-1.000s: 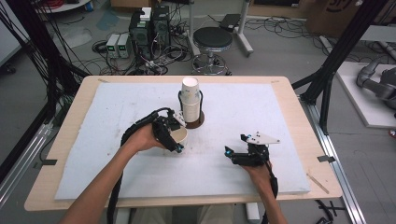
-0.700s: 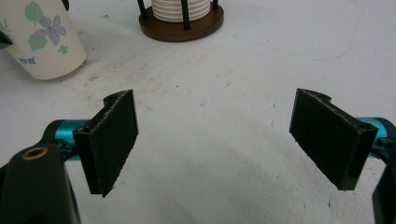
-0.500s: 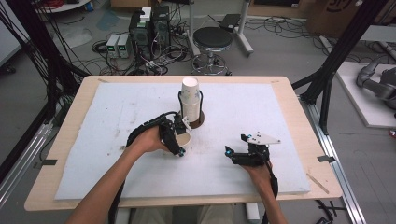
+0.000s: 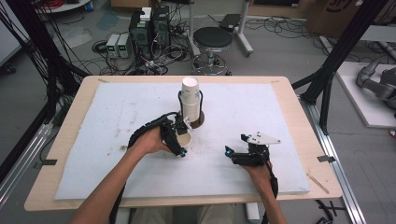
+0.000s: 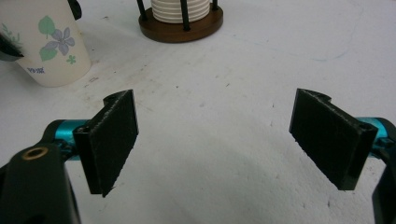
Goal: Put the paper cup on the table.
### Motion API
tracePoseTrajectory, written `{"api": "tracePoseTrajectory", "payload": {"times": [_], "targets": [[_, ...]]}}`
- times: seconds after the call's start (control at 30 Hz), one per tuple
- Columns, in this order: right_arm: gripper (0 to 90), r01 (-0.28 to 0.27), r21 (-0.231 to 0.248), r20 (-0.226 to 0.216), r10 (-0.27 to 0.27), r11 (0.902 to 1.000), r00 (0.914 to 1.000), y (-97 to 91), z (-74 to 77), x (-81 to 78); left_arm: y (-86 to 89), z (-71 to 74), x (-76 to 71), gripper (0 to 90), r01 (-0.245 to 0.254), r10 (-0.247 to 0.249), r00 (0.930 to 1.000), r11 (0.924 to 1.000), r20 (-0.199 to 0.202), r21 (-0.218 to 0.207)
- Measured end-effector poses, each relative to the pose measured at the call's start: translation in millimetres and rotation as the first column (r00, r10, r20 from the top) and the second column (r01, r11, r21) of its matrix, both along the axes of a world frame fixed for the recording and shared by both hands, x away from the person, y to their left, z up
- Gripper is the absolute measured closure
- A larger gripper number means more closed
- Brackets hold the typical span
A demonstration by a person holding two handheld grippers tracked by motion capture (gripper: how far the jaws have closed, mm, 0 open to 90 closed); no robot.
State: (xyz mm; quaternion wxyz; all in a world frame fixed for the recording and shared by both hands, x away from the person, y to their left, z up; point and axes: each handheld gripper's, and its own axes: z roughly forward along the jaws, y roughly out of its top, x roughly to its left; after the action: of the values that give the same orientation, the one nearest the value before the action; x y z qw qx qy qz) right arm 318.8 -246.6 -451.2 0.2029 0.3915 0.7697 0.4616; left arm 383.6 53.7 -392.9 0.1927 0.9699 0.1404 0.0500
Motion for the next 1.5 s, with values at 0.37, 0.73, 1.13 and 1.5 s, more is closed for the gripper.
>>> {"api": "tracePoseTrajectory", "payload": {"times": [0.37,0.73,1.13,1.5], "targets": [[15.7,0.001,0.003,0.0,-0.001,1.0,1.0,0.0,0.2,-0.4,6.1,-9.3,-2.0,15.9,0.0,0.0,1.0,0.998,0.004,-0.064],[15.7,0.001,0.001,-0.003,-0.001,1.0,1.0,0.4,0.2,-0.8,20.5,-6.9,-6.7,15.9,-0.009,0.01,1.0,0.9905,0.002,-0.137],[15.7,0.001,-0.002,0.021,-0.001,1.0,0.9998,0.2,0.1,-2.2,56.0,4.3,-21.7,16.0,-0.029,0.043,0.9977,0.9685,0.052,-0.248],[15.7,0.005,0.003,0.036,-0.005,1.0,0.9993,0.1,0.3,-4.4,93.3,9.6,-36.4,16.0,-0.084,0.12,0.9891,0.935,0.085,-0.345]]}}
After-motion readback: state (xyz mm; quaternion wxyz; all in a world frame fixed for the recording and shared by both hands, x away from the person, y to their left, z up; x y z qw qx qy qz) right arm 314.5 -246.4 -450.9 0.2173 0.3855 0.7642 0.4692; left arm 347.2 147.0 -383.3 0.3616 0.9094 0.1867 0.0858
